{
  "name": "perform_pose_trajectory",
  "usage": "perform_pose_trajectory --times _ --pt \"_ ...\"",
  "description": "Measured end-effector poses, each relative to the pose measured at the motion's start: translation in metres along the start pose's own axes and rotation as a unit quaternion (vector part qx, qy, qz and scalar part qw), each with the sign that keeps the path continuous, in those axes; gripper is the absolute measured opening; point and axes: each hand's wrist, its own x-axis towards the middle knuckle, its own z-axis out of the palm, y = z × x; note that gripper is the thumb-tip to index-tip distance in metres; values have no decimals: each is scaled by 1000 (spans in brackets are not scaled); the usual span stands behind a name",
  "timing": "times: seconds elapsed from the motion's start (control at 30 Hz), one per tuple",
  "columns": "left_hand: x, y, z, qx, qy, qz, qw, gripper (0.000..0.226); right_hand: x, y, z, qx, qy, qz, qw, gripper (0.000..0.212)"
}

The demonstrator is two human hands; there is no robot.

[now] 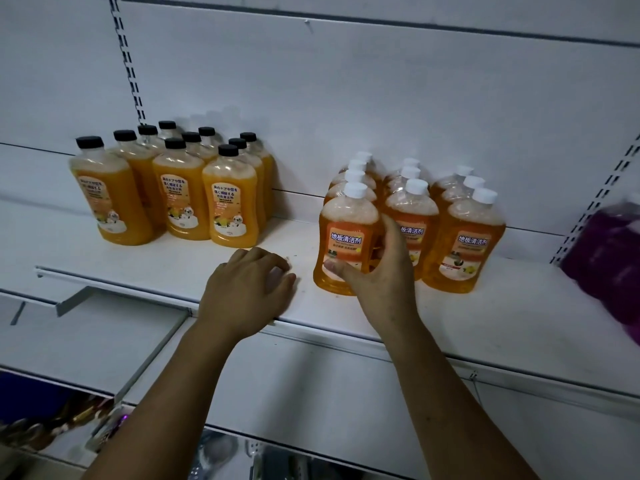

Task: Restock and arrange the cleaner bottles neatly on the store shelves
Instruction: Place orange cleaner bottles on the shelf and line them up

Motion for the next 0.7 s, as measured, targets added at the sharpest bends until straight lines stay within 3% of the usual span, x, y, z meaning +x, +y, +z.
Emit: perform_pose_trajectory --times 0.5,0.57,0.7 --pt "2 -6 4 -4 9 -1 1000 42 -9 2 -12 -11 -6 -20 1000 101" --pt "1 -5 3 -9 4 -4 1000 41 -17 3 -26 -20 5 -26 999 94" --pt "1 0 -4 -67 -32 -26 997 39 -29 7 -74 -23 83 -86 993 52"
